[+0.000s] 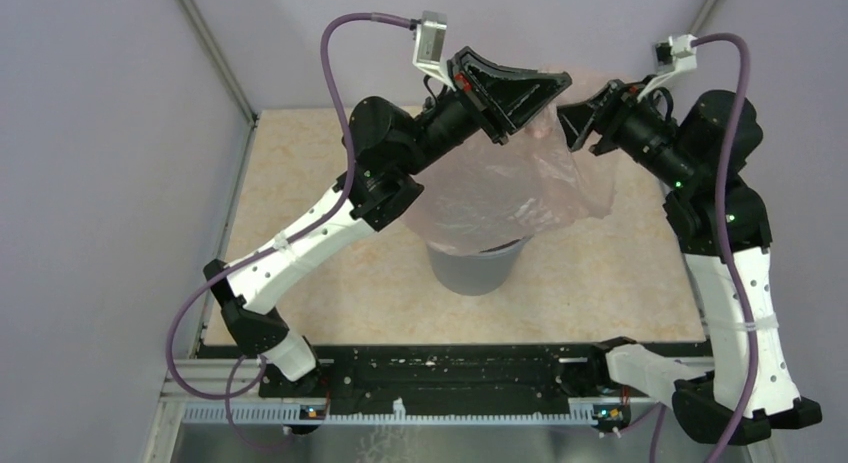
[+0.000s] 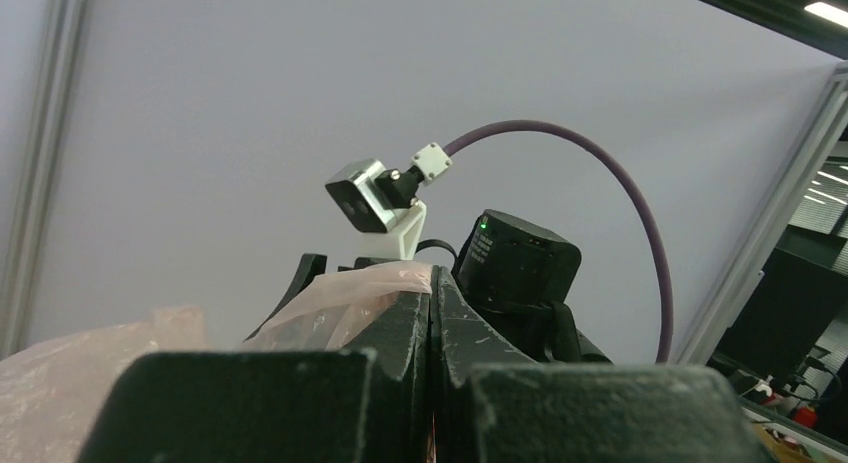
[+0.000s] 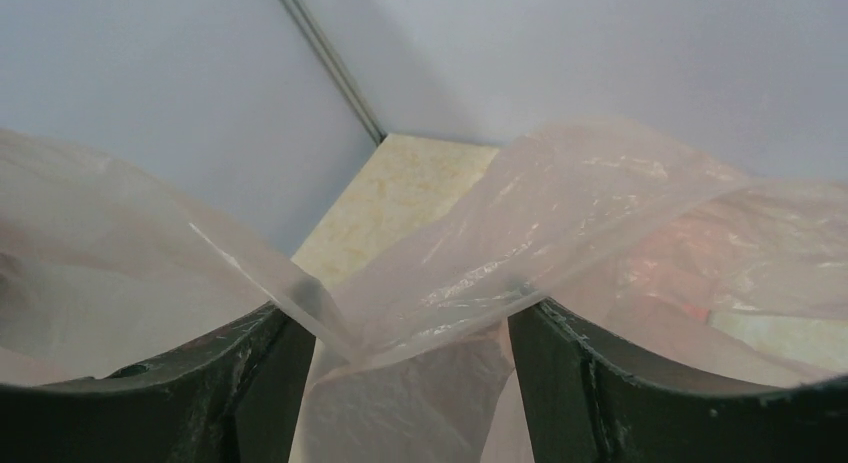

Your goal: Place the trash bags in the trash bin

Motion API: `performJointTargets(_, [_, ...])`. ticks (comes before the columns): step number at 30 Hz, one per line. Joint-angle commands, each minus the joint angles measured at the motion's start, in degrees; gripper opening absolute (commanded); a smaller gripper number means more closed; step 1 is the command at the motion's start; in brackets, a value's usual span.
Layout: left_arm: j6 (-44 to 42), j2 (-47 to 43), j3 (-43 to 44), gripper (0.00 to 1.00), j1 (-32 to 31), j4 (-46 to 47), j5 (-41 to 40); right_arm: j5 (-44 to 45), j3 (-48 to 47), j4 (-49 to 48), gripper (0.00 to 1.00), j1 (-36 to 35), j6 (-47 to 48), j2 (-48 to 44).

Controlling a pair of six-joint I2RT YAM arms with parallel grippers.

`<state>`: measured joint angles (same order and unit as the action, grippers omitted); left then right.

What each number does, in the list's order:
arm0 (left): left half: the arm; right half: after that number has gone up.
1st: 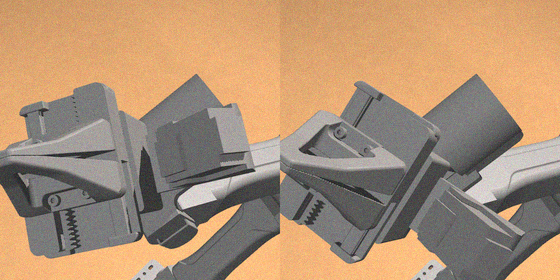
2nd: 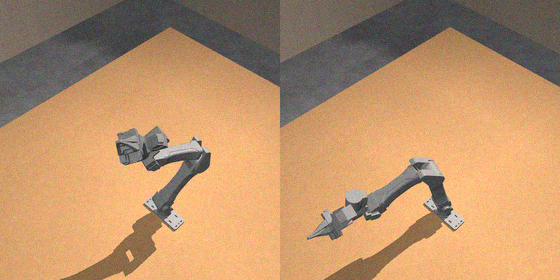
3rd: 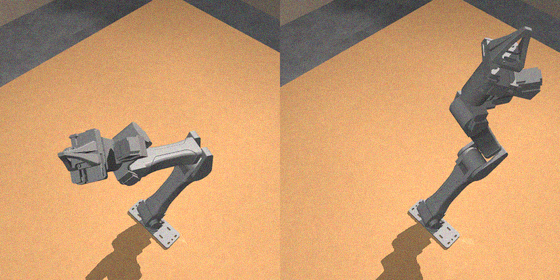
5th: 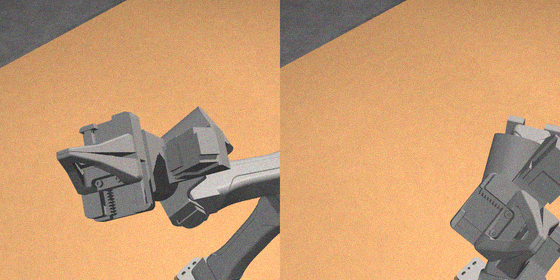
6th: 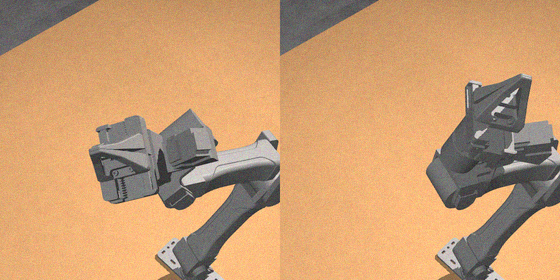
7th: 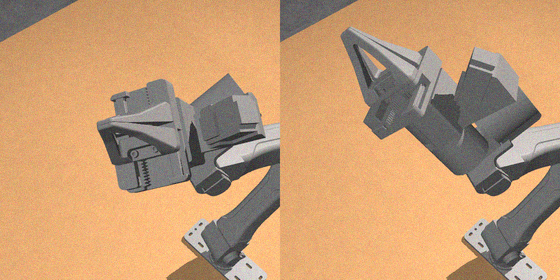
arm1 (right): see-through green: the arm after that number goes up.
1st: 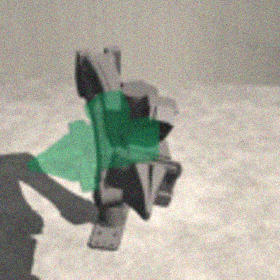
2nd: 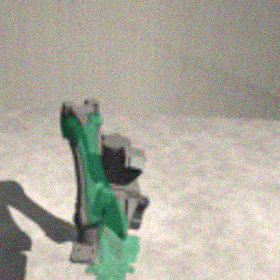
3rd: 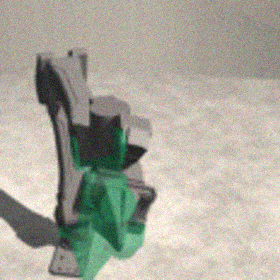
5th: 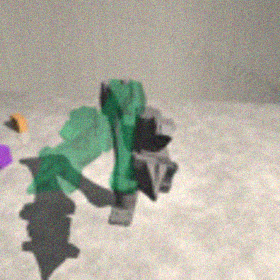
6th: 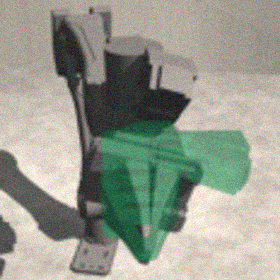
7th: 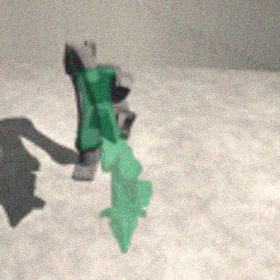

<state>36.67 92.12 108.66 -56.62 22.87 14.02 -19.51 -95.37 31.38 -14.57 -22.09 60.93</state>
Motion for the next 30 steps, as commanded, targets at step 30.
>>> performJointTargets(30, [7.63,-1.21,1.71,0.0,6.26,-12.13,-1.33,-21.82,-0.34,-11.13,0.87,0.05,2.04,-1.27])
